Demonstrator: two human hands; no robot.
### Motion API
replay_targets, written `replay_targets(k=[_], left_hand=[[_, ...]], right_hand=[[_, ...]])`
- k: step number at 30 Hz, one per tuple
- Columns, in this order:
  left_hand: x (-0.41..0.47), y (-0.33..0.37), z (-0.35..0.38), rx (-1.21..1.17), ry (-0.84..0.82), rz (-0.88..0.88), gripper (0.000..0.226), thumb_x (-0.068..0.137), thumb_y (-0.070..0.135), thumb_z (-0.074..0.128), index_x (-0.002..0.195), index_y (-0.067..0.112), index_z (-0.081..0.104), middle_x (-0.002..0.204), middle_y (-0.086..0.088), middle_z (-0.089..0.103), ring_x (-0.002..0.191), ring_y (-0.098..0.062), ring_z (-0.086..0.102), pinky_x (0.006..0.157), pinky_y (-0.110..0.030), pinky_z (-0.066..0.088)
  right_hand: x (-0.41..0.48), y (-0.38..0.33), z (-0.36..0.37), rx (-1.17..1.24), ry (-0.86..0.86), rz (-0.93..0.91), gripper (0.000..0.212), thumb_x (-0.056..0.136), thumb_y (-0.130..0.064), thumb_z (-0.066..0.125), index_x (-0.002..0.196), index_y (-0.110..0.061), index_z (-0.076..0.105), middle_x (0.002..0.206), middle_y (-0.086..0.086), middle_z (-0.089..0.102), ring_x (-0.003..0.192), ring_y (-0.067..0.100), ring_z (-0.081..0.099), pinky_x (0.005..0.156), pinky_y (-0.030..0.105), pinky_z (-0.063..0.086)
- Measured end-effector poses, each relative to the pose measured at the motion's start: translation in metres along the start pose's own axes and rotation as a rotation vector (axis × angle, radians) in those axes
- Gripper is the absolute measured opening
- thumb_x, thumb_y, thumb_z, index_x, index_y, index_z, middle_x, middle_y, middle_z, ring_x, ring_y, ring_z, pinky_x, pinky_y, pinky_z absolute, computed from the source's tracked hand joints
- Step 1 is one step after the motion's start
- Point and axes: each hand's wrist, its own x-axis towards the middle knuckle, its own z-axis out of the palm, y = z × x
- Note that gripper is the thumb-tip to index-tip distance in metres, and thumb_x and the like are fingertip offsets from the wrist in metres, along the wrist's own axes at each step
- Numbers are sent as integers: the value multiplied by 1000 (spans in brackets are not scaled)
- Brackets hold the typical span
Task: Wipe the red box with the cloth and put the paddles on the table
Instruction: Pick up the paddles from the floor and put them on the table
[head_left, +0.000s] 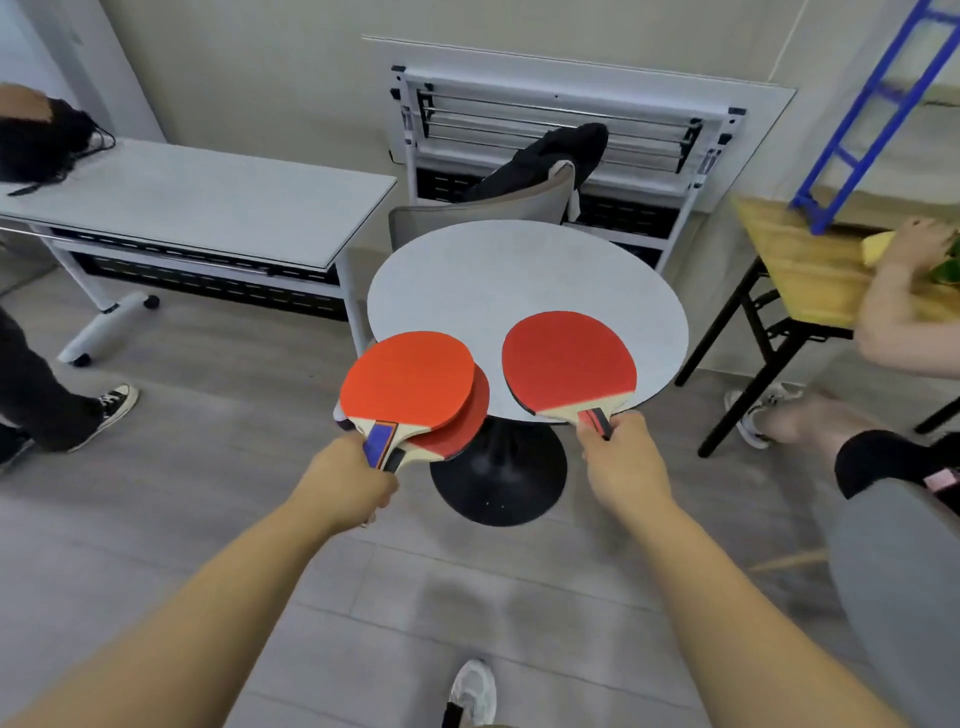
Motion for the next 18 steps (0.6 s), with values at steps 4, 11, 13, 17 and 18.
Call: replay_targets(k=[4,11,13,17,18], left_hand=[[65,17,-2,16,-34,-36,20,75,5,60,93,5,50,72,-14,67,49,-23,57,45,-26,44],[162,32,5,33,-104,-97,9,75,5,59,81,2,53,73,-19,68,49,-25,58,48,-26,46],[191,34,8,58,-132,-112,10,74,5,58,82,2,52,78,-23,68,50,-26,58,51,-29,49],[254,38,13,125,-189,-101,11,71,7,56,79,4,50,82,-26,67,56,-31,60,60,-41,56],[269,39,14,156,-201,-94,11,70,8,56,78,5,50,83,-25,66,61,-33,62,62,-43,56]], right_hand=[[67,-16,18,0,-12,15,33,95,-40,48,97,-7,42,81,3,55,75,27,54,60,32,37],[151,-36,48,8,-44,92,35,94,-39,49,97,-4,50,81,7,63,70,24,59,59,31,41],[172,-40,58,5,-47,127,33,95,-39,49,97,-6,48,83,7,63,73,25,60,61,32,43],[212,-49,77,20,-34,170,31,95,-38,49,94,-6,47,81,9,62,61,22,53,57,30,41],[220,-52,80,26,-34,189,31,95,-37,49,93,-6,46,80,9,61,61,22,52,57,30,40]])
